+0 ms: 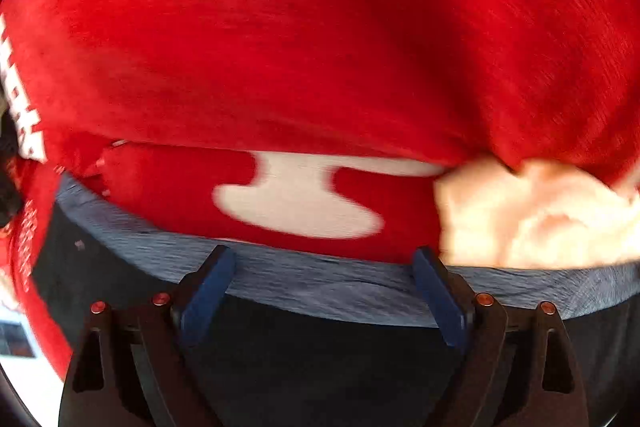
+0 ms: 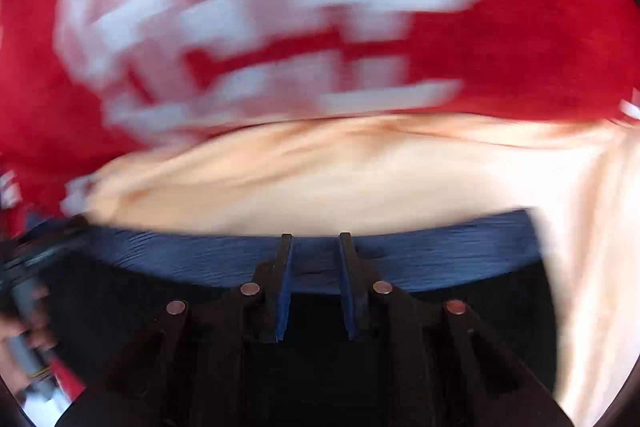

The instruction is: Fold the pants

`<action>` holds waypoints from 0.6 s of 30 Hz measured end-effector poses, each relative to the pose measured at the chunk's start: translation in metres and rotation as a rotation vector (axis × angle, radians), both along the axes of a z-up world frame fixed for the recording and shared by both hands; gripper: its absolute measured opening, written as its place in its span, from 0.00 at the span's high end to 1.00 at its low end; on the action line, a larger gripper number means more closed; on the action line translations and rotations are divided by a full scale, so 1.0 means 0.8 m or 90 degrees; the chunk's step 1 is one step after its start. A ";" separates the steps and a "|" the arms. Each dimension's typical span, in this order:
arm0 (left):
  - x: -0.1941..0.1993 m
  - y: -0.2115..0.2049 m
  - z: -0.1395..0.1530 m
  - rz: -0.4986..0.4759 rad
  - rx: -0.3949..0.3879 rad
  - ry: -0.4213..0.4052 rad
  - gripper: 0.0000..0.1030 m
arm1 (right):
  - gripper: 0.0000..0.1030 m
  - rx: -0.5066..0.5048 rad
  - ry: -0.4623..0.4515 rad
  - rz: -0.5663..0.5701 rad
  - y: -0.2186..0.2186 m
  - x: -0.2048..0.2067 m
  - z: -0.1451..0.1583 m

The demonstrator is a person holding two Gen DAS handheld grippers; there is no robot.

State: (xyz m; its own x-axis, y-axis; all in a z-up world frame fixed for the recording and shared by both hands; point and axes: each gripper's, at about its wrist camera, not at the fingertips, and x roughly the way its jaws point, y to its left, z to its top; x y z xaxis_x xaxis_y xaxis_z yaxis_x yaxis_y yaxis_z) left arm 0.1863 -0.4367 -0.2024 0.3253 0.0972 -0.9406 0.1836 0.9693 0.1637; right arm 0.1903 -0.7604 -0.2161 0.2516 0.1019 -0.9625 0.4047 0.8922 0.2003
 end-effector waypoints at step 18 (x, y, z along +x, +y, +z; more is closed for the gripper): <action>-0.118 0.236 0.055 0.020 0.035 0.094 0.10 | 0.37 0.378 -0.058 -0.010 0.130 -0.138 0.071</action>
